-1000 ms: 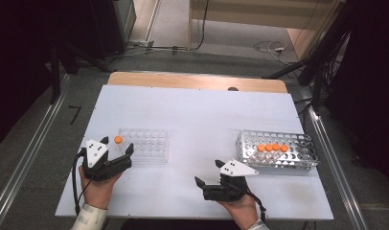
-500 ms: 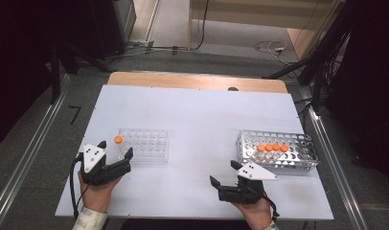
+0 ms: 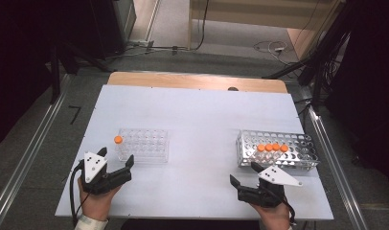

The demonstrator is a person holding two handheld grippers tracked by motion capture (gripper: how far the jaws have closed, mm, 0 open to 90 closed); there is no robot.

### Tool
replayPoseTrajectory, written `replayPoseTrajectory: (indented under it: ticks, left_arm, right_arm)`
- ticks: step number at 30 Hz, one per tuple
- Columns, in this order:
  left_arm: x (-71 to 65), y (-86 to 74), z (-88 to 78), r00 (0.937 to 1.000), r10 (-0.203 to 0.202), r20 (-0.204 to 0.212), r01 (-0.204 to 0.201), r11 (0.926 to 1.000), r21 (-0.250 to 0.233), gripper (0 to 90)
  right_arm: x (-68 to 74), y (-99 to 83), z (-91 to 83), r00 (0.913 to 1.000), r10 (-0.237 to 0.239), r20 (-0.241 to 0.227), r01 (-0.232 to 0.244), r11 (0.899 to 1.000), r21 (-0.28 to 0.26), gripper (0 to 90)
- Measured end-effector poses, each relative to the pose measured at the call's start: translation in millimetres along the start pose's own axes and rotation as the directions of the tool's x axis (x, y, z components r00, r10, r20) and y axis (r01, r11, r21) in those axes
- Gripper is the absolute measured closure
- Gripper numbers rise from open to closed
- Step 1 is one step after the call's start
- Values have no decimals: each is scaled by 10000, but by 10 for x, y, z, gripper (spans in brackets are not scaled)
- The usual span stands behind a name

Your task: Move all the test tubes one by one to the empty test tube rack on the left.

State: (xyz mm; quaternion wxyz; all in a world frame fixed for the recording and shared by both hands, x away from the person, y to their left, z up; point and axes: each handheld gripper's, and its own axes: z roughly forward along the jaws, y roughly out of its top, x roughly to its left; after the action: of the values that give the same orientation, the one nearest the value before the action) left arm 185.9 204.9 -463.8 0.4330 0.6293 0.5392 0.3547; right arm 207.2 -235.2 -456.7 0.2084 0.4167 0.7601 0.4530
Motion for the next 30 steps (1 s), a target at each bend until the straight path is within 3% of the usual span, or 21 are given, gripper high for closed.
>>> replayPoseTrajectory:
  ticks: [14, 30]
  left_arm:
    - [-12, -25, -18, 10000, 9, 52, -9, 10000, -7, 122]
    - [-20, -27, -15, 10000, 21, 53, -21, 10000, 1, 122]
  right_arm:
    - [-286, -78, -197, 9953, 551, 801, -535, 9983, -216, 125]
    - [-596, -141, -344, 9768, 1158, 1800, -1090, 9929, -472, 148]
